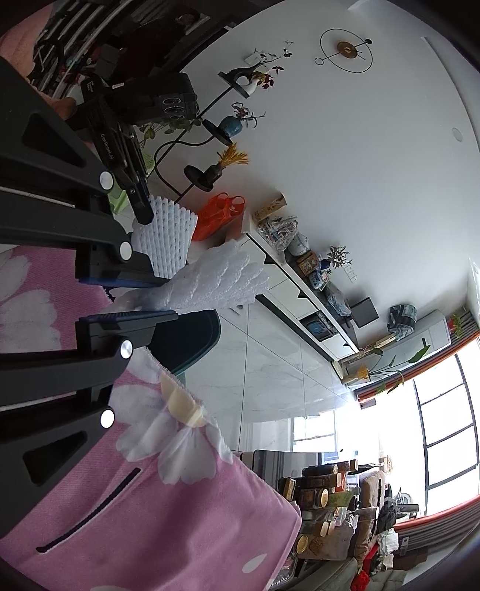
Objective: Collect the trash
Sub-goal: 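Carry the foam nets to the teal bin and release with the left gripper, then return the left gripper to the table and grasp the white plastic bag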
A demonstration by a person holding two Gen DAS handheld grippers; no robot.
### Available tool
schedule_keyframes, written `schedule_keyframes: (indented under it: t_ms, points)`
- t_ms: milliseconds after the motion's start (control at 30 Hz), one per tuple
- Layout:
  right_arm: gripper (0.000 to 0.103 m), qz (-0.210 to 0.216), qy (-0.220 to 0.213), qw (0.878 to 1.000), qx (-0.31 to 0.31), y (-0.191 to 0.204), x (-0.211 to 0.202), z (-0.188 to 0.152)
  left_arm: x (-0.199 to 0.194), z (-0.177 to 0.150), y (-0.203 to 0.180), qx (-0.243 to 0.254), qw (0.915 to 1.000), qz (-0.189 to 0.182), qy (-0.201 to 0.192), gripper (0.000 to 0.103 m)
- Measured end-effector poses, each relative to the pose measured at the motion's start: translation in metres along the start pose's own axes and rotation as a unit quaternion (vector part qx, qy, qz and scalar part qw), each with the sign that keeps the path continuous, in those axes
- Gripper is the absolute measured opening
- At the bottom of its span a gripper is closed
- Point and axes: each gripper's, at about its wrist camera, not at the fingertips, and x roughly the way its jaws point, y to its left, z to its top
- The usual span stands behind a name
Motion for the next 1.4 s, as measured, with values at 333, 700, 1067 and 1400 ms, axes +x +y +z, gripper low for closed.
schedule_keyframes:
  t_ms: [333,700,1067,1400]
  points:
    - [0.010,-0.005,0.056,0.998,-0.004,0.012,0.068,0.006,0.044,-0.007,0.007,0.001,0.9974,0.048,0.053,0.014]
    - [0.015,-0.043,0.111,0.993,0.013,0.006,0.104,0.002,0.076,-0.012,-0.001,-0.012,0.9944,0.056,0.088,0.023]
    - [0.032,-0.030,0.080,0.996,0.028,-0.002,0.077,0.000,0.040,0.002,-0.010,-0.009,0.9994,0.031,0.013,0.055]
    - [0.047,-0.035,-0.008,0.999,0.029,-0.015,-0.018,-0.016,0.015,0.013,-0.097,0.067,0.9962,-0.048,-0.028,0.072]
